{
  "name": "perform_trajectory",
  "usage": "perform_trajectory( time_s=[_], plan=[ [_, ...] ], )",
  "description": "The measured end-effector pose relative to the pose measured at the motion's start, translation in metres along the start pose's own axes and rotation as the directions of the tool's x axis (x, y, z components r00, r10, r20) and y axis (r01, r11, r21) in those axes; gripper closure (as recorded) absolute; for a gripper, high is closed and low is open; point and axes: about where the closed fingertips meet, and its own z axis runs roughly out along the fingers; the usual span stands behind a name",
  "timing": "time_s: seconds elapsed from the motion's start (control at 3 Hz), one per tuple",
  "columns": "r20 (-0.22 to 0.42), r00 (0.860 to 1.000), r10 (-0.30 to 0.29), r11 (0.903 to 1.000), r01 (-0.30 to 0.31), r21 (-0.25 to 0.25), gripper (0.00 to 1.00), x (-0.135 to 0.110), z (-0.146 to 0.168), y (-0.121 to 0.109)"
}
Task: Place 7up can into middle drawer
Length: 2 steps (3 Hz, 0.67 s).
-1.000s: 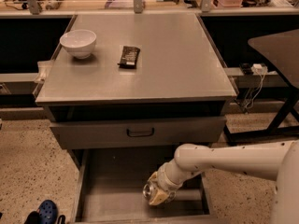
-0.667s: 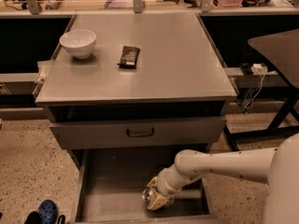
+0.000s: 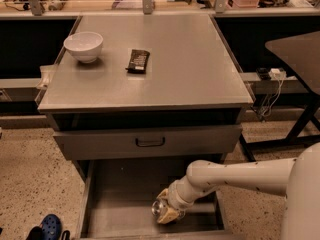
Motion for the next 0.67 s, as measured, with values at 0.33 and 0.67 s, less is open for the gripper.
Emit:
perform_trajectory(
  time_s=[0.33, 0.67],
  plan=[
    [0.0, 1.0, 0.0, 1.0, 0.0, 0.0, 0.04, 0.0, 0.0, 0.0],
    [0.0, 1.0, 0.0, 1.0, 0.0, 0.0, 0.0, 0.0, 0.0001, 0.0001]
  ],
)
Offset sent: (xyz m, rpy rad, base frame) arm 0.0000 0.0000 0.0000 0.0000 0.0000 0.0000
